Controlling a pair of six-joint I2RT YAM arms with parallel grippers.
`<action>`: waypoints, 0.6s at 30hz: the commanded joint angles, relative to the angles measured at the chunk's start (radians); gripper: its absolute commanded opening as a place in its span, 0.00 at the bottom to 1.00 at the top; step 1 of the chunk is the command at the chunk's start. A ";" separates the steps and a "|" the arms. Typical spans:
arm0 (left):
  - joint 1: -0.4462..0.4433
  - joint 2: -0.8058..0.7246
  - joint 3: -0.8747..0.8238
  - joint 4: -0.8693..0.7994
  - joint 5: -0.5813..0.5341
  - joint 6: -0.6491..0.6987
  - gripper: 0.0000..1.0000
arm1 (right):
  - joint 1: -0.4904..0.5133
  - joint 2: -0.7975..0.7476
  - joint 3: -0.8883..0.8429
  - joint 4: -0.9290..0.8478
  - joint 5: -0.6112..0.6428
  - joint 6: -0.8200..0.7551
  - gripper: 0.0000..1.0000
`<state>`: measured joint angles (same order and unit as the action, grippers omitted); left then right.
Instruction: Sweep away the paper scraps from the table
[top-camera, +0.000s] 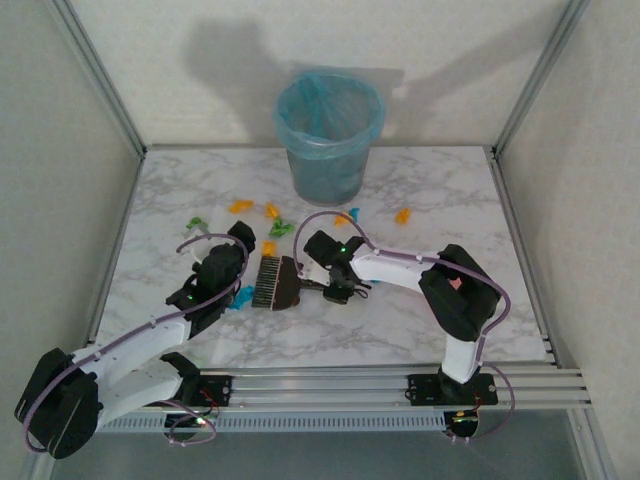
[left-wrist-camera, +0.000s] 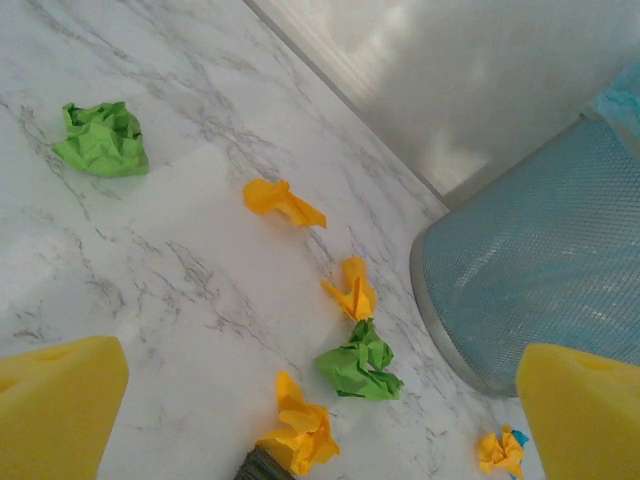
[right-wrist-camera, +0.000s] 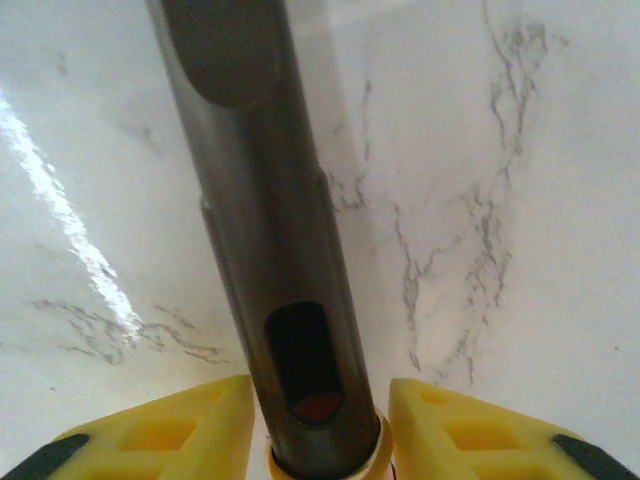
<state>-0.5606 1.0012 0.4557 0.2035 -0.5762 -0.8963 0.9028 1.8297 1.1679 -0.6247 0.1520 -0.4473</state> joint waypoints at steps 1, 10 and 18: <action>0.011 -0.015 -0.012 -0.018 -0.028 -0.018 1.00 | 0.013 -0.011 0.012 0.018 -0.014 0.050 0.50; 0.010 -0.022 -0.012 -0.016 -0.020 -0.018 0.99 | -0.016 -0.121 -0.078 -0.006 -0.009 0.125 0.64; 0.010 -0.029 -0.017 -0.011 -0.013 -0.015 0.99 | -0.057 -0.123 -0.109 0.002 -0.030 0.133 0.64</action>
<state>-0.5598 0.9829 0.4553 0.2043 -0.5758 -0.8959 0.8566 1.7020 1.0737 -0.6132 0.1440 -0.3317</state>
